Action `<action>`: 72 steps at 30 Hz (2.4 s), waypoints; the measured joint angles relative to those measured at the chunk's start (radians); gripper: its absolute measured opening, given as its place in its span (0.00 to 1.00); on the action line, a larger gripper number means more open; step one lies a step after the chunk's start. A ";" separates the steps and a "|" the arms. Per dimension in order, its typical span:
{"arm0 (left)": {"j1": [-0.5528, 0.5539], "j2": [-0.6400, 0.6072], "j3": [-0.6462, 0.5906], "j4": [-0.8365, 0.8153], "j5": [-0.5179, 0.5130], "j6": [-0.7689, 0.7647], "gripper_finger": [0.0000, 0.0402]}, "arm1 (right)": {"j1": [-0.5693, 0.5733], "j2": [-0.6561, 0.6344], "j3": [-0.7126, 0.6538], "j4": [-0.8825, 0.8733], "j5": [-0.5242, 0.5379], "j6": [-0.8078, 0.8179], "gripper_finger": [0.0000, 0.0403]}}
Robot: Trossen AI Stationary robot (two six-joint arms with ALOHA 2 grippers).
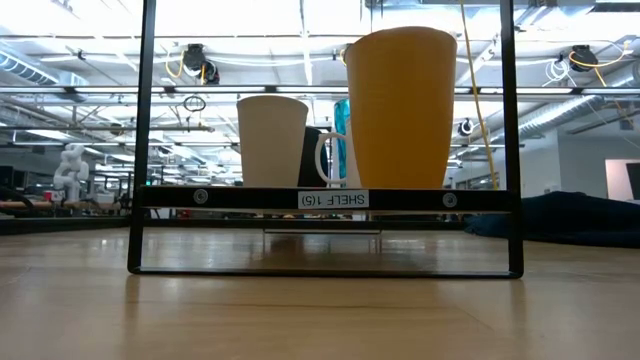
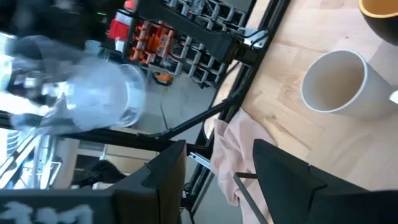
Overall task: Stack small to large cups/mugs on shelf
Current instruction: Put the transparent mug on the shelf
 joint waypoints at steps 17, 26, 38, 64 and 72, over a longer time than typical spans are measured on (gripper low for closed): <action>-0.053 -0.279 -0.682 0.682 -0.025 -0.114 0.04 | -0.002 -0.023 0.000 -0.011 -0.001 0.011 0.44; -0.051 -0.286 -0.930 0.916 -0.049 -0.096 0.05 | -0.002 -0.025 -0.001 0.004 -0.002 0.026 0.44; -0.058 -0.285 -1.218 1.201 0.015 -0.061 0.04 | -0.020 -0.037 -0.001 0.005 0.024 0.092 0.44; -0.053 0.328 -1.245 1.741 0.056 -0.058 0.03 | -0.035 -0.037 -0.001 0.005 0.025 0.118 0.44; -0.058 0.489 -1.146 1.742 0.044 -0.090 0.03 | -0.033 -0.036 -0.001 0.014 0.023 0.105 0.44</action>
